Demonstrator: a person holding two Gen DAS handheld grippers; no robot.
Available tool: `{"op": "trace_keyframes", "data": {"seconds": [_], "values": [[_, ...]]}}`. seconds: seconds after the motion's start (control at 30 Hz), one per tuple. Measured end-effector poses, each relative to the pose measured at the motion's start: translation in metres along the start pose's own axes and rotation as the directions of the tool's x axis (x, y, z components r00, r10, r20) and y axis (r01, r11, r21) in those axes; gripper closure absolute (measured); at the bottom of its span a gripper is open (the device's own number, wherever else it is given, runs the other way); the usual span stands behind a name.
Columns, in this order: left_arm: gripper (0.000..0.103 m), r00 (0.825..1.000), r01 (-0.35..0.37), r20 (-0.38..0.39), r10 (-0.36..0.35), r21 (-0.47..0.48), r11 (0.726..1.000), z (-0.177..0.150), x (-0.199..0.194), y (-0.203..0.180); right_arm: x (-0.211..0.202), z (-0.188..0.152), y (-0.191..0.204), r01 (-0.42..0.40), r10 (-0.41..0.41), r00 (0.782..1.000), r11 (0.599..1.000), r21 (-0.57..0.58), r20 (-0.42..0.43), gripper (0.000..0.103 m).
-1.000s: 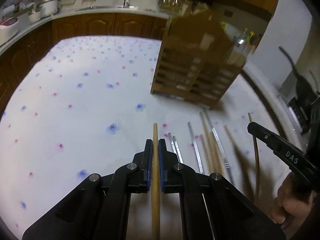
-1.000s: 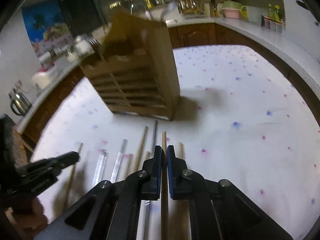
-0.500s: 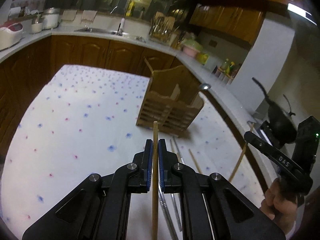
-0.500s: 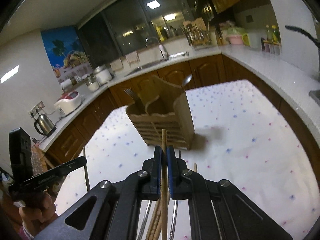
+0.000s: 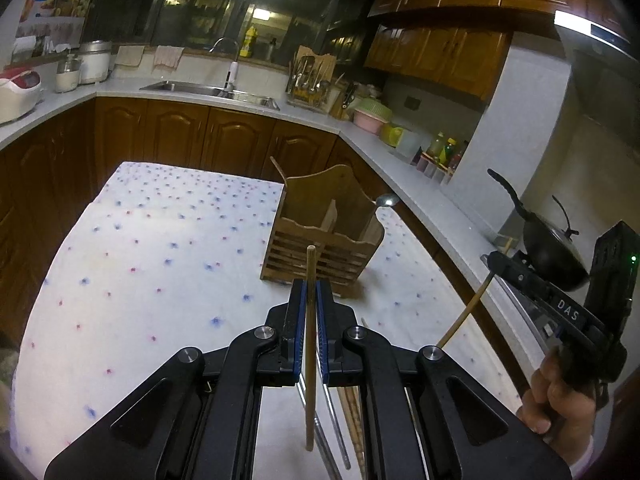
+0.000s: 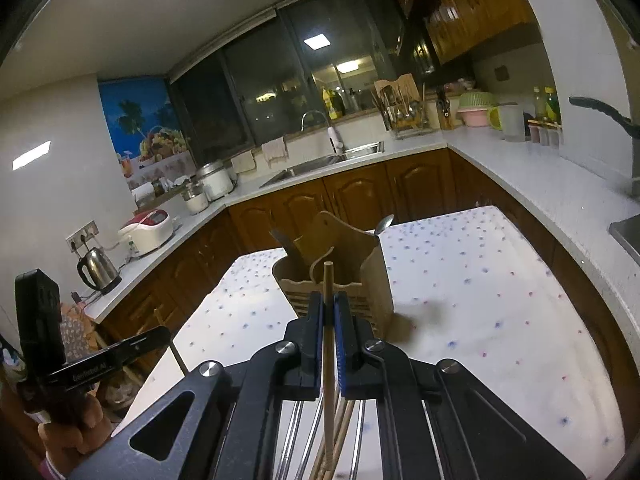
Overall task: Organize utensils
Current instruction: 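Lift the wooden chopsticks upright and carry them over the holder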
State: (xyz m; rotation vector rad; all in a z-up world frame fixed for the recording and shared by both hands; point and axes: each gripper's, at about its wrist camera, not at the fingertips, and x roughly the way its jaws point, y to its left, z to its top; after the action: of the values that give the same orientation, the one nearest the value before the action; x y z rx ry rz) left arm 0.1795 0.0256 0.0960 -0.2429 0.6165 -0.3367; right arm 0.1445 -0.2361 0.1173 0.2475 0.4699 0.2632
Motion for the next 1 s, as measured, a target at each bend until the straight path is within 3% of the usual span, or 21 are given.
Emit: {"op": "trace_keyframes", "data": {"seconds": [0.53,0.8,1.0], "values": [[0.099,0.999,0.001,0.039,-0.002,0.02,1.0,0.022,0.006,-0.007,0.005,0.013,0.002,-0.001,0.001,1.0,1.0,0.002,0.024,0.098],[0.099,0.989,0.001,0.149,-0.008,0.05,0.999,0.074,0.011,-0.016,0.012,0.048,-0.003,0.006,-0.008,0.994,1.0,0.018,0.109,0.098],[0.099,0.962,-0.014,0.274,-0.005,0.069,0.997,0.129,0.022,-0.024,0.028,0.095,-0.005,0.019,-0.029,0.972,0.999,0.042,0.234,0.098]]}}
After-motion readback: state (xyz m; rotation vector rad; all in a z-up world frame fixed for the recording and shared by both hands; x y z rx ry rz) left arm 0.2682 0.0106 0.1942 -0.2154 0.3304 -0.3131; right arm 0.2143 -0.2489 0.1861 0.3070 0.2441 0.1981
